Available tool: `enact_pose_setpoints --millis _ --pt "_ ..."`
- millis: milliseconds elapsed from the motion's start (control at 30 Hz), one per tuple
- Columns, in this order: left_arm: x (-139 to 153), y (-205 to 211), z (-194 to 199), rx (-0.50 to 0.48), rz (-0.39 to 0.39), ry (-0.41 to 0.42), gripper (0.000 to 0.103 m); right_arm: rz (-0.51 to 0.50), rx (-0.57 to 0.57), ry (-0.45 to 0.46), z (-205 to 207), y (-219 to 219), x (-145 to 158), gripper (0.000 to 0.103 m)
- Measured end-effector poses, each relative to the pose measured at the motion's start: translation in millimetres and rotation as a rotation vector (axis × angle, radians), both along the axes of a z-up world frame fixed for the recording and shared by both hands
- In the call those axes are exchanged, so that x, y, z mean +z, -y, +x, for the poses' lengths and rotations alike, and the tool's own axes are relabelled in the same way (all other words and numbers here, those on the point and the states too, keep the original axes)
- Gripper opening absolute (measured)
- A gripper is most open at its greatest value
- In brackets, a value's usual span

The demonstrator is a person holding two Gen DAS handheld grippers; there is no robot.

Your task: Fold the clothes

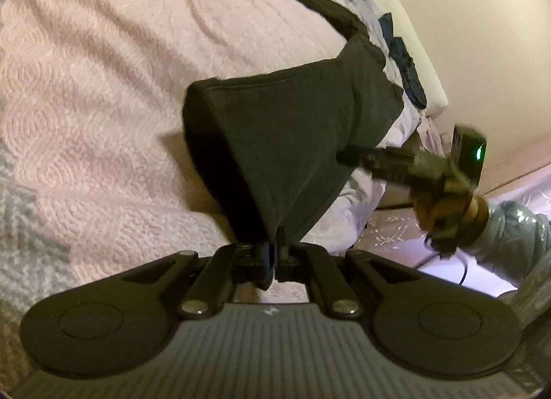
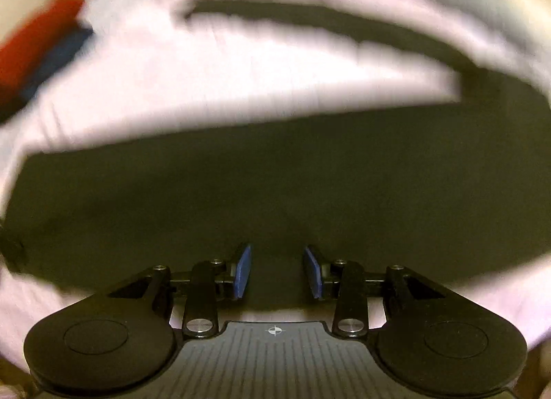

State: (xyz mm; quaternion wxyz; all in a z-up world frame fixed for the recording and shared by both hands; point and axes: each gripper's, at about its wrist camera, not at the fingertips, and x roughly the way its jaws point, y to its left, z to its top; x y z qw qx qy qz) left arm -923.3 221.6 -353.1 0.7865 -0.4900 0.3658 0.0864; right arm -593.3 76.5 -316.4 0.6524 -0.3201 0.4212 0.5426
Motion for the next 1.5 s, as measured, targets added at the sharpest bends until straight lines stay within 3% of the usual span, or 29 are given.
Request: enact_pose_setpoints --millis 100,233,333,433,533,633,800,933,1067,1267,1333,1500 --pt "-5 -1 0 0.004 -0.017 -0.009 0.003 -0.033 0.030 0.045 -16 2 5 0.037" --pt "-3 -2 3 0.029 -0.023 -0.041 0.003 -0.053 -0.016 -0.054 3 -8 13 0.038" --pt "17 3 -4 0.077 0.005 -0.121 0.004 -0.042 -0.022 -0.104 16 5 32 0.038" --pt "42 10 -10 0.124 0.046 -0.227 0.005 -0.074 -0.011 -0.055 25 29 49 0.038" --pt "76 24 -2 0.145 0.093 -0.283 0.005 -0.112 -0.007 0.017 51 51 59 0.038" --pt "101 42 38 0.119 0.175 -0.281 0.005 -0.098 -0.009 0.071 100 69 72 0.038" --pt "105 73 189 0.068 0.319 -0.254 0.005 -0.024 0.120 0.158 201 79 85 0.038" --pt "88 112 306 0.026 0.366 -0.232 0.005 -0.029 0.327 0.180 283 71 68 0.038" --pt "72 143 401 -0.125 0.454 -0.285 0.005 -0.020 0.610 0.165 328 70 62 0.038" --pt "52 159 459 -0.209 0.529 -0.387 0.009 -0.031 0.871 0.139 351 65 37 0.038" --pt "41 161 468 -0.240 0.547 -0.431 0.016 -0.066 0.931 0.148 354 65 25 0.038" --pt "24 170 479 -0.302 0.616 -0.501 0.020 -0.070 1.007 0.163 369 65 4 0.038"
